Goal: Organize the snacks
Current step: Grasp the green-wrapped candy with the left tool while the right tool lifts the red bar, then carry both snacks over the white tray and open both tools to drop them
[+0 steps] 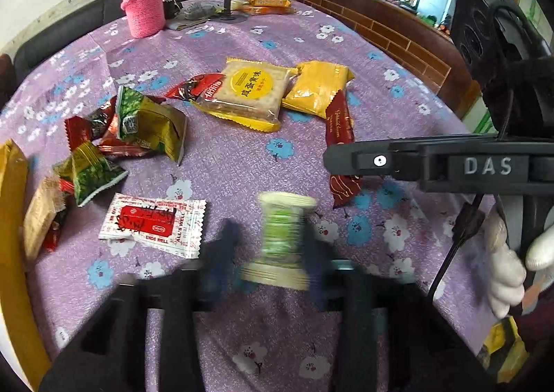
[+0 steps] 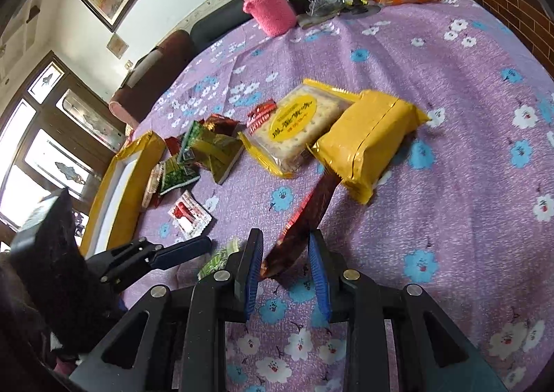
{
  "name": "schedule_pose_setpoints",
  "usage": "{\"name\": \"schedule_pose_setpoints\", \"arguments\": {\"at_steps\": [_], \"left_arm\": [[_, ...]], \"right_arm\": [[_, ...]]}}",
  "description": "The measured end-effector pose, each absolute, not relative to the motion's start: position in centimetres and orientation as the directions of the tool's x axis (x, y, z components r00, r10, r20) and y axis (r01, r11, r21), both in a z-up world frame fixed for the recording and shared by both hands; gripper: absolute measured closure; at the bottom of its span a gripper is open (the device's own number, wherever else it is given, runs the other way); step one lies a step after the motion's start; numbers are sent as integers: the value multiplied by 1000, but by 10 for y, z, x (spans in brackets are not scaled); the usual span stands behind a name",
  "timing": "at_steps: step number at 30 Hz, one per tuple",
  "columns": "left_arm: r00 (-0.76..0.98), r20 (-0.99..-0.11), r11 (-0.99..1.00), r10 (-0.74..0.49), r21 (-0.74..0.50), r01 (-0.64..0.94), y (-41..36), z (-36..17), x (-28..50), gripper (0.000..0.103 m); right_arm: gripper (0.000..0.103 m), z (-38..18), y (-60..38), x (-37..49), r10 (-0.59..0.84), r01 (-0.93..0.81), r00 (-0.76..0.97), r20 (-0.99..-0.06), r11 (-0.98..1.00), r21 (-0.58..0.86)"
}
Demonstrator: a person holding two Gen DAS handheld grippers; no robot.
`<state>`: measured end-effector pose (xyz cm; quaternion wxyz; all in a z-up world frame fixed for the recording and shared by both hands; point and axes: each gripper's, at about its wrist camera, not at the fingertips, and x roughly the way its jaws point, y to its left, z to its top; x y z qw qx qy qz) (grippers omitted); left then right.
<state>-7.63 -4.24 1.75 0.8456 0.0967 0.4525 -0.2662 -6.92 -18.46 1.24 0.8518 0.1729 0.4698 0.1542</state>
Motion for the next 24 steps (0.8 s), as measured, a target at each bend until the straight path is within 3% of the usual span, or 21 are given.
{"name": "schedule_pose_setpoints", "arguments": {"at_steps": [3,9,12,18,19,20,24], "left_arm": [[444,-810,851,-382,-122,510,-35,17,-76,87],[467,-770,870,-435,-224,440,-7,25,-83,87],[491,-744,874,-452,-259,411,12,36,-91,87],[561,-689,887,-459,-320,333,64,57,-111,87],[575,-680,890,-454,-326,317,74,60,-114,87],[592,-672,895,-446,-331,298,87,64,-117,87],[660,-651,924,-375,-324,206,135,75,-126,87]], "right_arm": [[64,9,-181,-64,413,-72,512,-753,894,442],[61,7,-172,-57,382,-52,525,-760,907,419],[77,5,-164,-53,370,-65,523,-768,916,396],[78,6,-151,-55,352,-80,529,-772,927,367],[80,8,-150,-56,355,-81,531,-769,925,371],[90,10,-149,-57,360,-84,533,-766,923,376],[92,28,-133,-64,382,-137,542,-748,919,370]]}}
